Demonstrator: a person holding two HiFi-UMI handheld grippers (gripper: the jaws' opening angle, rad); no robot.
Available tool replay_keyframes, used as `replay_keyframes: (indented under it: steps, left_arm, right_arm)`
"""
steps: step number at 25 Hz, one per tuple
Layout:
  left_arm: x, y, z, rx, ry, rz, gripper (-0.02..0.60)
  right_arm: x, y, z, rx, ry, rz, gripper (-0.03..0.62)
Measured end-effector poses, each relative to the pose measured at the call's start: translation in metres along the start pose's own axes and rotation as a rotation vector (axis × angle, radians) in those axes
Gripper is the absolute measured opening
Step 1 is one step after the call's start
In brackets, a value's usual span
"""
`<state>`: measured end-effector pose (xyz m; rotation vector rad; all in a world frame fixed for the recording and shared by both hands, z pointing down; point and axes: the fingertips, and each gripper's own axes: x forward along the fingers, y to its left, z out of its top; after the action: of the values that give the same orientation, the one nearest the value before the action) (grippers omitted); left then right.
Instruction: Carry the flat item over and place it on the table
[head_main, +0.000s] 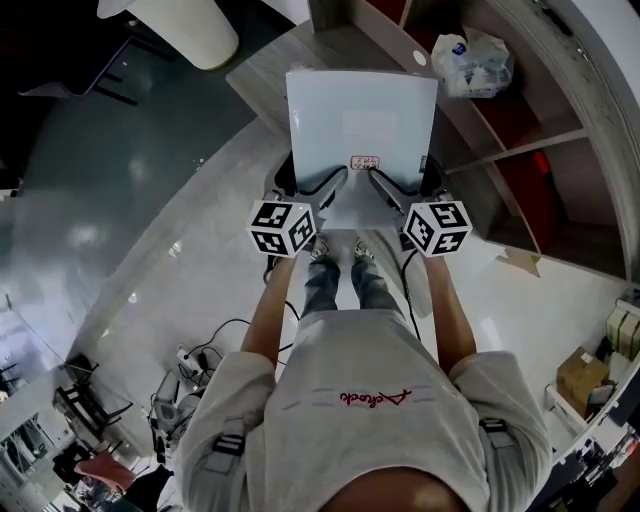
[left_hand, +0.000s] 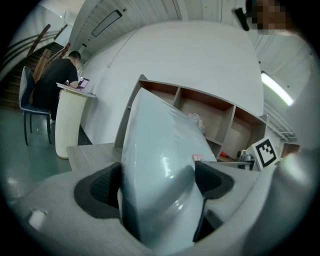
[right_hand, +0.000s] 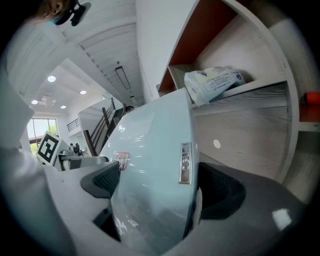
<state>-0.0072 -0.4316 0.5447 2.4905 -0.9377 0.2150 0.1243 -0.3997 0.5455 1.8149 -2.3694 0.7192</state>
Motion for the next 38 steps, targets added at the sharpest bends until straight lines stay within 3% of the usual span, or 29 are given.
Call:
replay_keyframes:
  steps: [10,31,38]
  left_arm:
    - [0.050,0.032,-0.022,-0.049,0.083,0.003,0.471]
    - [0.147,0.118,-0.106,-0.208,0.296,0.038,0.471]
    - [0.167,0.133,-0.116,-0.212,0.345,0.047,0.471]
  right_arm:
    - [0.045,-0.038,-0.023,0.064,0.089,-0.019,0.512]
    - [0.149,-0.109,-0.106,0.196,0.341,-0.058,0.512]
    - [0.167,-0.124,-0.120,0.234,0.380,-0.074,0.512]
